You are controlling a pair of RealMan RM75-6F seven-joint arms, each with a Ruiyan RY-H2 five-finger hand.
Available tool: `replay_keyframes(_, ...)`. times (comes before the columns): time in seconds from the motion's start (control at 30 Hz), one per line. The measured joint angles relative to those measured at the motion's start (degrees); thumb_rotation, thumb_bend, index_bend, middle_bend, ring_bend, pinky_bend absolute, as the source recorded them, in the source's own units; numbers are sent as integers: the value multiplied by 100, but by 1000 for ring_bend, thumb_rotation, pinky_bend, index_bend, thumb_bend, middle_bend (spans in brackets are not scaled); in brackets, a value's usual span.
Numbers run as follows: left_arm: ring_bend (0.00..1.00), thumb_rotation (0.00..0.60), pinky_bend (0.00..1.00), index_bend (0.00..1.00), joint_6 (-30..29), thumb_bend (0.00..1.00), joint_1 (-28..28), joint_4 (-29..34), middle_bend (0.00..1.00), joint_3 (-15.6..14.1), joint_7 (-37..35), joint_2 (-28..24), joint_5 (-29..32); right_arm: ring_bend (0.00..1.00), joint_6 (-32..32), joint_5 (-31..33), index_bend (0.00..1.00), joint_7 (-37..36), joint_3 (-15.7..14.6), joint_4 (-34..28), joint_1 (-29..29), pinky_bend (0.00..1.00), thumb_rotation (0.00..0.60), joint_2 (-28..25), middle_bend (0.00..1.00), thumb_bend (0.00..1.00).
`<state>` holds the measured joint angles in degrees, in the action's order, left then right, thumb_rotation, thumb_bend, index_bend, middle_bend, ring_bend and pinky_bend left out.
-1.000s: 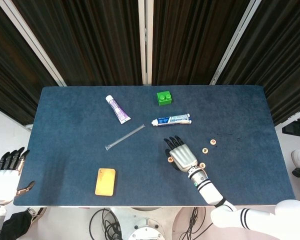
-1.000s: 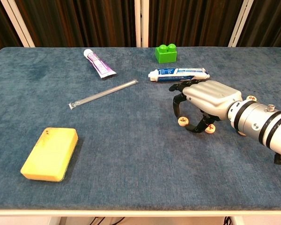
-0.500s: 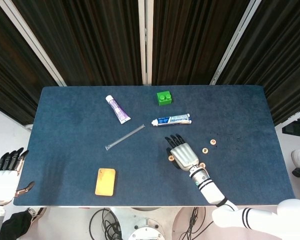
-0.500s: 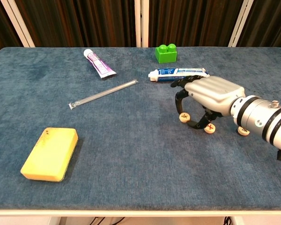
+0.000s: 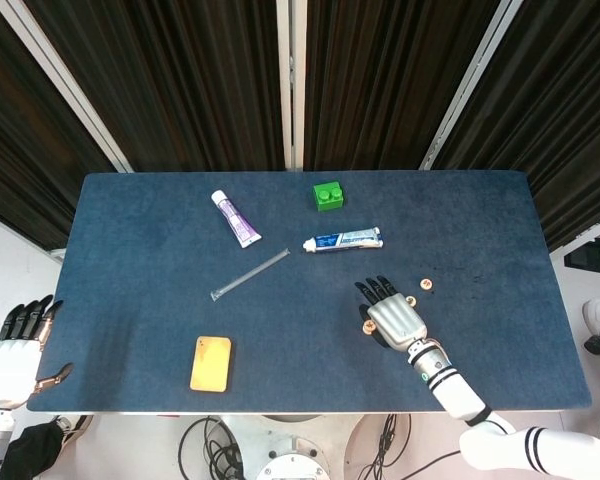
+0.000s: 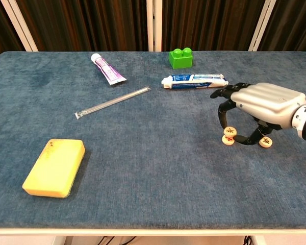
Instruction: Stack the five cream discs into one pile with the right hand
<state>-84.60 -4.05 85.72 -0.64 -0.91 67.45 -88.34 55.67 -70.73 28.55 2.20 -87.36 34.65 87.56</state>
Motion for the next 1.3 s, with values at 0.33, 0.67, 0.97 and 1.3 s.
replay_keyframes(0.33,0,600,0,0,7,188,4,30,0,5,36,-2,19,0,80,-90,545,-4,-32,129,-33,0,600,89,56,299)
replay_keyframes(0.67,0,600,0,0,1,187,11,1,0,8,-12,4,24,0,19,-64,524,-18,-30,195,-15,0,600,163,52,295)
replay_keyframes(0.97,0,600,0,0,-9,188,21,-32,0,5,-68,9,19,0,-16,1,473,51,-35,201,-9,0,600,181,48,261)
replay_keyframes(1.3,0,600,0,0,-21,188,27,-42,0,7,-97,9,11,0,-43,45,407,86,-37,140,2,0,600,142,39,234)
